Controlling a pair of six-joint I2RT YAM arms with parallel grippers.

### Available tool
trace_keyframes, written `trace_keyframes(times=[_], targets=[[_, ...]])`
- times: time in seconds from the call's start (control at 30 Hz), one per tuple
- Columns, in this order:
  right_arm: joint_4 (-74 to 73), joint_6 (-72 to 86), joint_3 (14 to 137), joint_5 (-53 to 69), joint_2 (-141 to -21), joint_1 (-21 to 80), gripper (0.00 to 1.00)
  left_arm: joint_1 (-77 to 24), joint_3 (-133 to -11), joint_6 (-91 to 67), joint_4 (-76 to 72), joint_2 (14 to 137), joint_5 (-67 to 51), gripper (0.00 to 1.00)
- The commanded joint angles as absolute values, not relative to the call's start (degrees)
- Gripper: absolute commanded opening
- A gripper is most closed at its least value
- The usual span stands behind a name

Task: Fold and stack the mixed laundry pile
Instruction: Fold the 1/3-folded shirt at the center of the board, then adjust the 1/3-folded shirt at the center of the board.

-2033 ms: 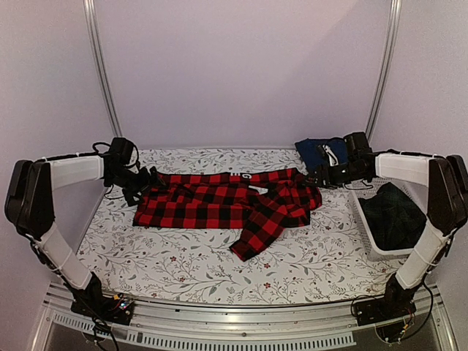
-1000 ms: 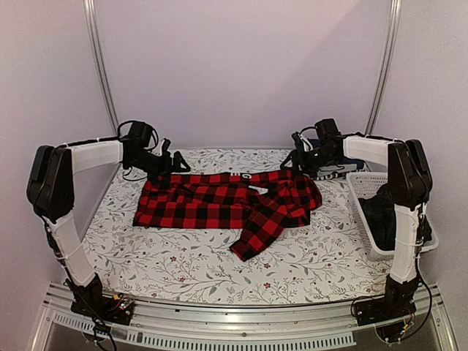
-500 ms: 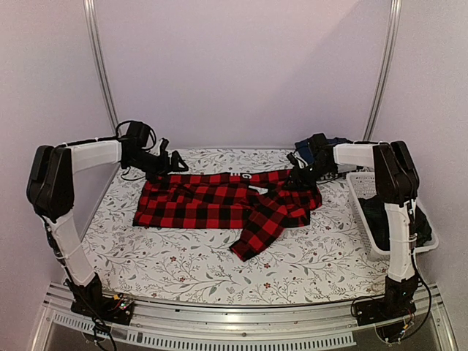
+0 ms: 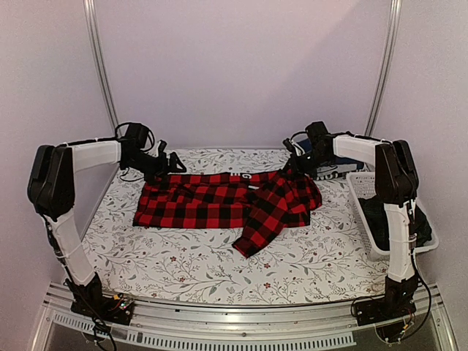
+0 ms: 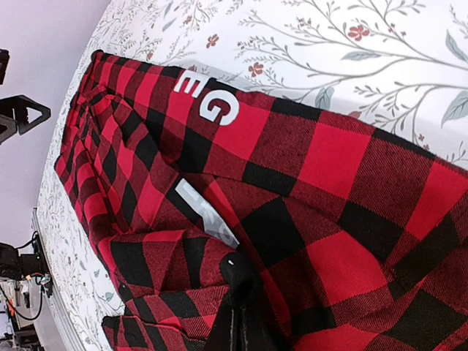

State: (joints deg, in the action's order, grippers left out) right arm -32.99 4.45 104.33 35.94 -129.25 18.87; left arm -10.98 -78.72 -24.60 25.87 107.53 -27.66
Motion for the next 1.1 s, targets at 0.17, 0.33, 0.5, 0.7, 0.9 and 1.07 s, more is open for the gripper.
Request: trace_keyframes(times=[0.17, 0.33, 0.5, 0.7, 0.9, 1.07], targets=[[-28.8, 1.4, 107.0, 36.9, -130.7, 19.2, 0.00, -9.5, -77.5, -23.6, 26.6, 107.8, -26.8, 1.00], [-28.3, 1.4, 107.2, 34.7, -133.6, 19.3, 0.00, -8.5, -75.9, -24.1, 26.7, 106.8, -23.7, 1.00], [-26.8, 1.1, 106.7, 29.7, -134.2, 19.3, 0.00, -6.9, -72.8, -25.4, 25.7, 105.2, -22.5, 1.00], [-25.5, 3.0, 107.0, 28.4, -133.6, 19.3, 0.19, -6.5, -68.7, -26.1, 24.2, 104.0, -22.4, 1.00], [-26.0, 6.2, 97.6, 28.5, -122.2, 19.3, 0.55, -6.5, -64.8, -26.9, 23.5, 102.4, -22.7, 1.00], [-23.3, 12.7, 81.0, 36.5, -111.4, 19.3, 0.53, -7.3, -63.2, -27.6, 20.7, 102.4, -26.2, 1.00]])
